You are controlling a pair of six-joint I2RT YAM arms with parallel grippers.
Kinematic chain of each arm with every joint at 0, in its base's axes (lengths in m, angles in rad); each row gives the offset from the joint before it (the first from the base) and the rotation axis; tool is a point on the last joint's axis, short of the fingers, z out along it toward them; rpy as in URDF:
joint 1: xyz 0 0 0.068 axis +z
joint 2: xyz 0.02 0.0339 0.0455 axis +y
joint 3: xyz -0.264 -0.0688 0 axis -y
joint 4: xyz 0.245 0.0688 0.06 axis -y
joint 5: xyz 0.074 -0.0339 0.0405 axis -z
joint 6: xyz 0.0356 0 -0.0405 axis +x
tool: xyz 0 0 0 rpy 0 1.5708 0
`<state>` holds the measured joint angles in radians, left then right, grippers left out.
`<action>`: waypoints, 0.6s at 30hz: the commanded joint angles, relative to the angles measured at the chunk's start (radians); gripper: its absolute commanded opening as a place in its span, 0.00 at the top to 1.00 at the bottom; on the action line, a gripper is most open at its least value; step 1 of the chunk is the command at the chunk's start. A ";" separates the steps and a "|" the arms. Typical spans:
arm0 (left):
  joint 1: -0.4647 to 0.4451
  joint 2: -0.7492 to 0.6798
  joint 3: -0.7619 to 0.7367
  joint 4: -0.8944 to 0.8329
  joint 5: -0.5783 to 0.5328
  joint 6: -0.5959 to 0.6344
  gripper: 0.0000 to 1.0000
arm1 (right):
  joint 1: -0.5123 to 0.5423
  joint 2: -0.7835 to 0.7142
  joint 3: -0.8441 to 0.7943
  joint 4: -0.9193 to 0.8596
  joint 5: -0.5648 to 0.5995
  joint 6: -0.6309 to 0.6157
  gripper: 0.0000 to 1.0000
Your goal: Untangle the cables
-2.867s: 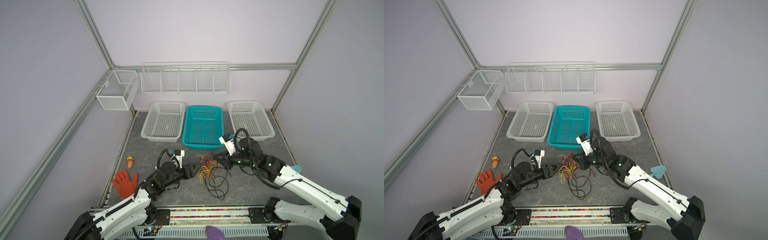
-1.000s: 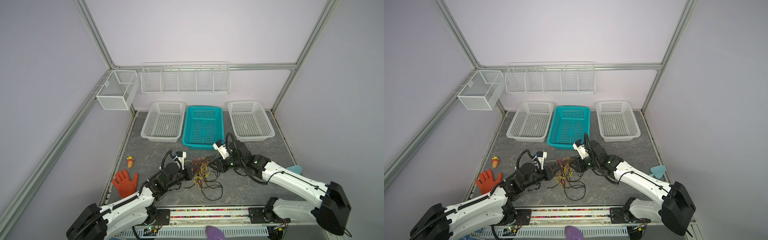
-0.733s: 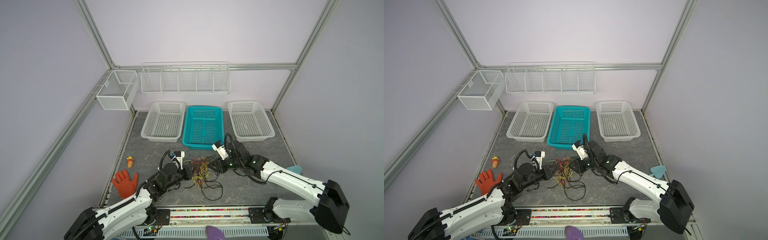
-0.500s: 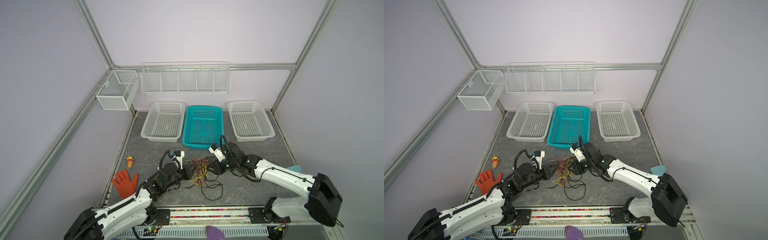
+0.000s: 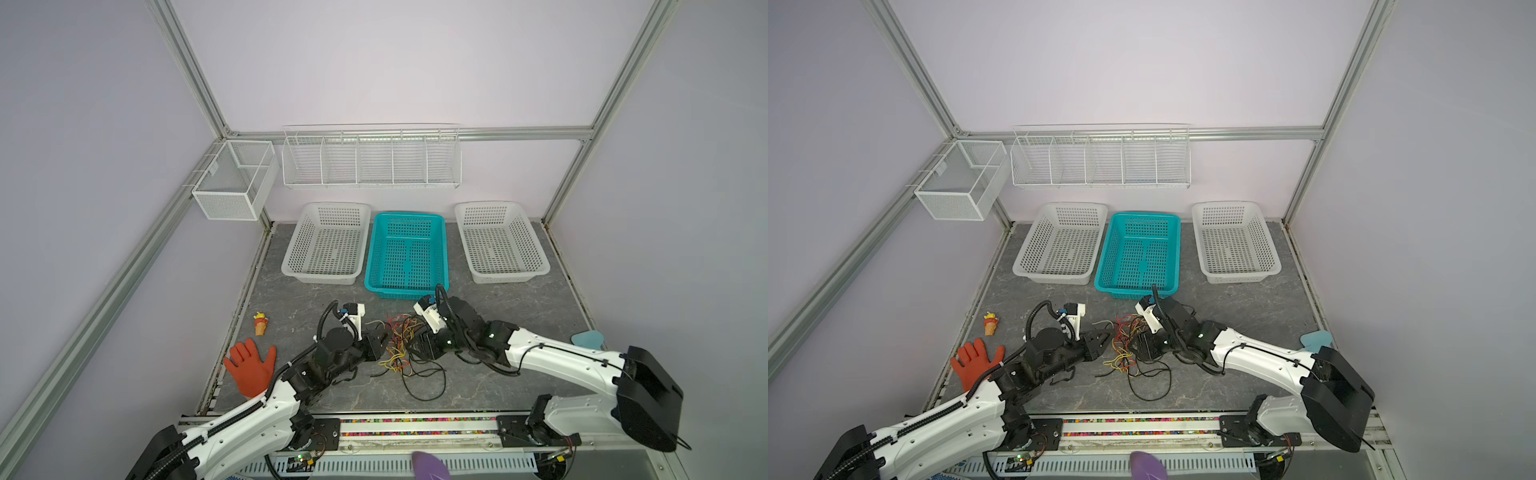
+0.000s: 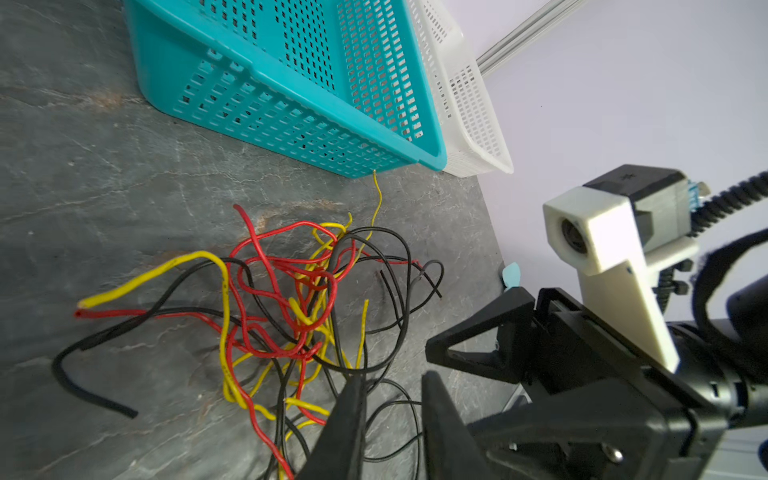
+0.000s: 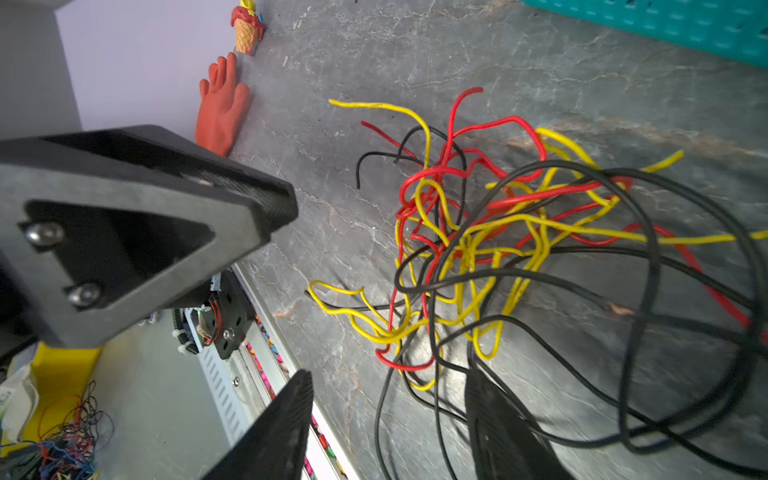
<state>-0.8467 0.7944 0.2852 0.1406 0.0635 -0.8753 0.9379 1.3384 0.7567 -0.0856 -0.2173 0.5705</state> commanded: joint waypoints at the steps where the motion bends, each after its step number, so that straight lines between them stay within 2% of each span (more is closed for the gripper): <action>1: -0.005 -0.012 -0.007 -0.029 -0.022 0.011 0.71 | 0.010 0.052 -0.001 0.170 0.029 0.137 0.39; 8: -0.004 -0.075 -0.032 -0.077 -0.050 0.003 0.60 | 0.009 0.156 0.046 0.196 0.140 0.209 0.43; 11: -0.004 -0.076 -0.035 -0.081 -0.047 0.002 0.58 | 0.004 0.189 0.057 0.207 0.153 0.223 0.49; 18: -0.004 -0.046 -0.045 -0.052 -0.039 -0.008 0.54 | 0.004 0.201 0.077 0.185 0.166 0.196 0.80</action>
<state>-0.8467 0.7464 0.2546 0.0765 0.0338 -0.8715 0.9440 1.5490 0.8135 0.0952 -0.0742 0.7589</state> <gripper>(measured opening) 0.460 0.216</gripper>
